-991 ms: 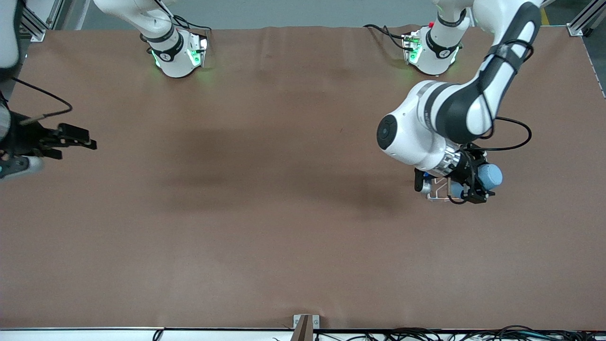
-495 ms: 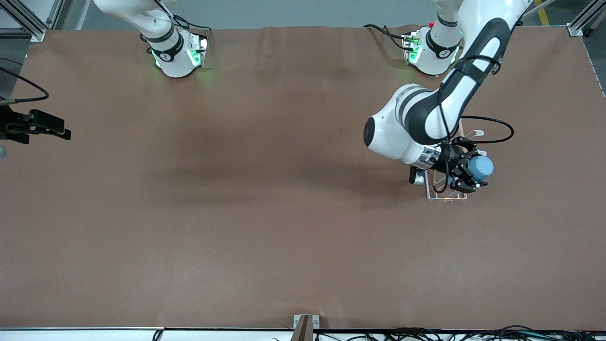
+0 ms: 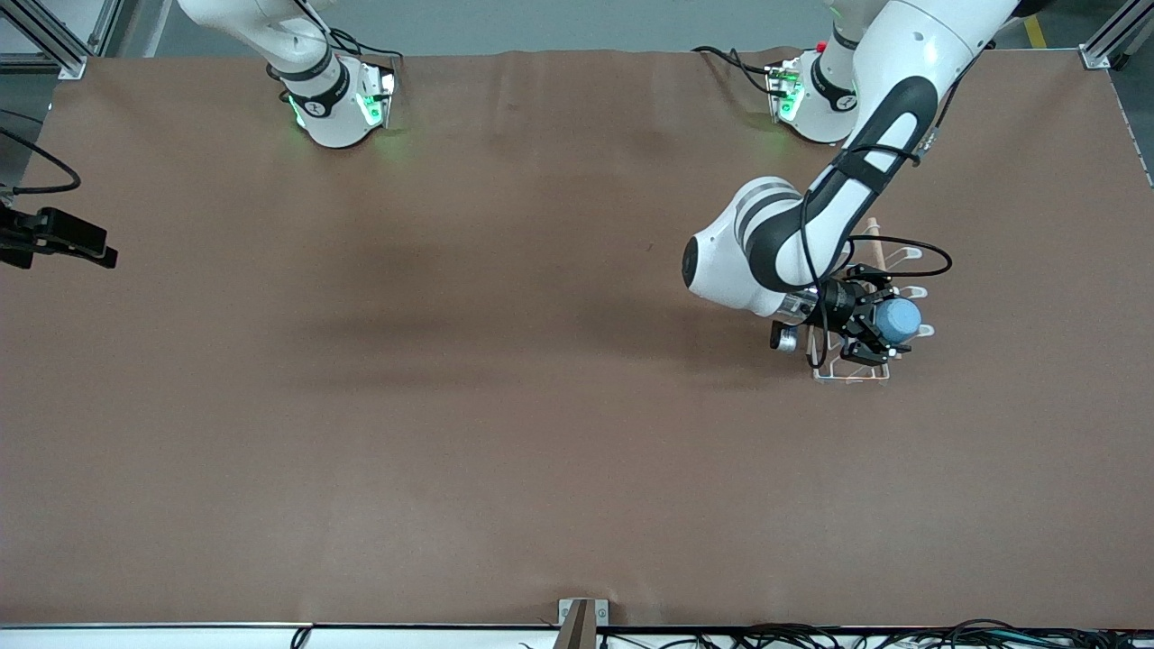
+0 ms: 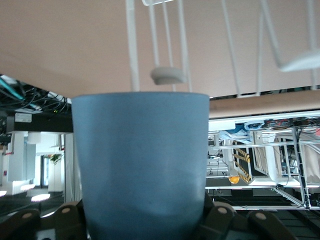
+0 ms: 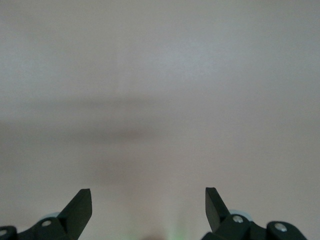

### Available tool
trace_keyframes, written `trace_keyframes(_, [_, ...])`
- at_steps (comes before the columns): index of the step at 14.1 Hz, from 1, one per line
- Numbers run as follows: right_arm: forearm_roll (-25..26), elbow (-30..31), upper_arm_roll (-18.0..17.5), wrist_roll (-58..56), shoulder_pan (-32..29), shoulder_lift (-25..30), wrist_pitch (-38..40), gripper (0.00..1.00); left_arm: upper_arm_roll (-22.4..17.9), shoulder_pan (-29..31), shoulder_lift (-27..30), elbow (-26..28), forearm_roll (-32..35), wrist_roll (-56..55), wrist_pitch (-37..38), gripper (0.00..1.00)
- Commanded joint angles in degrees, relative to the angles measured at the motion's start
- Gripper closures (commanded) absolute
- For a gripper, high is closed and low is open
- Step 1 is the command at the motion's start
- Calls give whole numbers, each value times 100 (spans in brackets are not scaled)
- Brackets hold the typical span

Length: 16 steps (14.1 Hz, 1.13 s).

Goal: Hang cup on cup holder
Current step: 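Lower the cup onto a holder hook with the left gripper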

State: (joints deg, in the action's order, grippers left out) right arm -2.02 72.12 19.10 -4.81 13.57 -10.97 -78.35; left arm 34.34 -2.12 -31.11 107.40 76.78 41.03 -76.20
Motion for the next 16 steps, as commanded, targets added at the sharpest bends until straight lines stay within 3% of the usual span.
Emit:
trace_keyframes(1, [132, 161, -47, 138, 31, 253, -145, 0, 37, -8, -193, -9, 259, -226, 184, 72])
trace_keyframes(4, [131, 582, -73, 288, 102, 560, -250, 0, 37, -130, -351, -8, 259, -341, 368, 64])
trace_keyframes(5, [123, 793, -186, 288, -55, 709, -364, 0, 37, -166, -369, -8, 259, -367, 404, 57])
trace_keyframes(6, [123, 1021, -561, 297, -361, 859, -504, 0, 46, -201, -369, -17, 259, -524, 456, 18])
trace_keyframes(7, [131, 1188, -939, 366, -695, 982, -558, 0, 46, -262, -387, -17, 250, -752, 526, 0])
trace_keyframes(12, [131, 1558, -1821, 587, -1584, 1211, -752, 0, 64, -544, -370, -192, 49, -1965, 939, 0])
trace_keyframes(16, [175, 1445, -1831, 578, -1594, 1168, -708, 0, 81, -527, -238, -1385, -1214, -2529, 984, 0])
